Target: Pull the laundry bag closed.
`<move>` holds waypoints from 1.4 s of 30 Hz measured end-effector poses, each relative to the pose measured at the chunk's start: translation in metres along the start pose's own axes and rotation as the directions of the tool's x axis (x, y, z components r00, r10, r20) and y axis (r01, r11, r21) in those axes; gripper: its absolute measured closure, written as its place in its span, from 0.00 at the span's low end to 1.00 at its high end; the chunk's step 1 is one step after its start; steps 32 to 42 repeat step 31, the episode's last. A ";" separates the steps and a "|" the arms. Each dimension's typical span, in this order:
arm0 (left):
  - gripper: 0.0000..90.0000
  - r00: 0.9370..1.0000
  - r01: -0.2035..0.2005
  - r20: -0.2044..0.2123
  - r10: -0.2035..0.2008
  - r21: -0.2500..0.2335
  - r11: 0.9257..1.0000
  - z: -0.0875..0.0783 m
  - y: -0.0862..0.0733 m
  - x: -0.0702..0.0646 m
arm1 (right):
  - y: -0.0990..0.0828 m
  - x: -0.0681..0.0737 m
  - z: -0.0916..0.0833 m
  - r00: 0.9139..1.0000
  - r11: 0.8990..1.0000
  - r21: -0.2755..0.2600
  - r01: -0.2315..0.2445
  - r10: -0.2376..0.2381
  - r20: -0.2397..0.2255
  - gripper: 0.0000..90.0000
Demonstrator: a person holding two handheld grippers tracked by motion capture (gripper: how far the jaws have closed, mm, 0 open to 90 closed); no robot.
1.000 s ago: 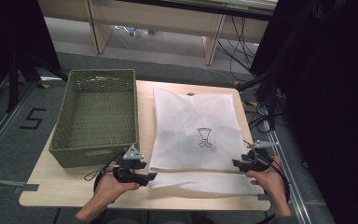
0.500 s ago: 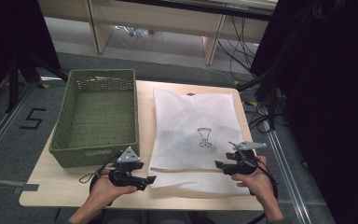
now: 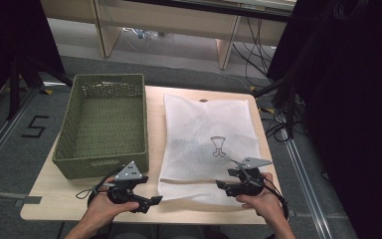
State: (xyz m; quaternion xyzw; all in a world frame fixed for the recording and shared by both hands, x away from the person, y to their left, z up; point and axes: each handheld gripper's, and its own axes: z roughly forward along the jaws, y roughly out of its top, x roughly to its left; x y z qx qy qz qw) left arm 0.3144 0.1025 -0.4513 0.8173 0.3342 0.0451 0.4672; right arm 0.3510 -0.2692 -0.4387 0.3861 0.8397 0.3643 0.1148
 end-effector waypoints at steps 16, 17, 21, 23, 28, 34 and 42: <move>0.18 0.994 -0.106 0.013 0.106 0.058 0.993 0.001 -0.012 -0.023 | -0.018 0.018 -0.012 1.000 1.000 -0.008 0.003 -0.003 -0.005 0.36; 0.18 0.993 -0.118 0.012 0.117 0.067 0.991 0.003 -0.012 -0.023 | -0.019 0.018 -0.012 1.000 1.000 0.006 -0.010 0.010 -0.007 0.36; 0.18 0.993 -0.118 0.019 0.117 0.068 0.991 0.004 -0.012 -0.023 | -0.018 0.016 -0.011 1.000 1.000 0.009 -0.019 0.019 0.004 0.34; 0.18 0.994 -0.110 0.015 0.109 0.065 0.992 0.004 -0.012 -0.023 | -0.018 0.017 -0.011 1.000 1.000 0.008 -0.013 0.013 0.000 0.34; 0.18 0.996 -0.094 0.005 0.094 0.055 0.994 0.003 -0.012 -0.020 | -0.017 0.019 -0.010 1.000 1.000 0.015 0.010 -0.010 -0.010 0.34; 0.18 0.996 -0.092 -0.002 0.093 0.053 0.994 0.003 -0.012 -0.019 | -0.017 0.020 -0.010 1.000 1.000 0.014 0.004 -0.003 -0.010 0.34; 0.18 0.996 -0.092 -0.002 0.093 0.053 0.994 0.003 -0.012 -0.019 | -0.017 0.020 -0.010 1.000 1.000 0.014 0.004 -0.003 -0.010 0.34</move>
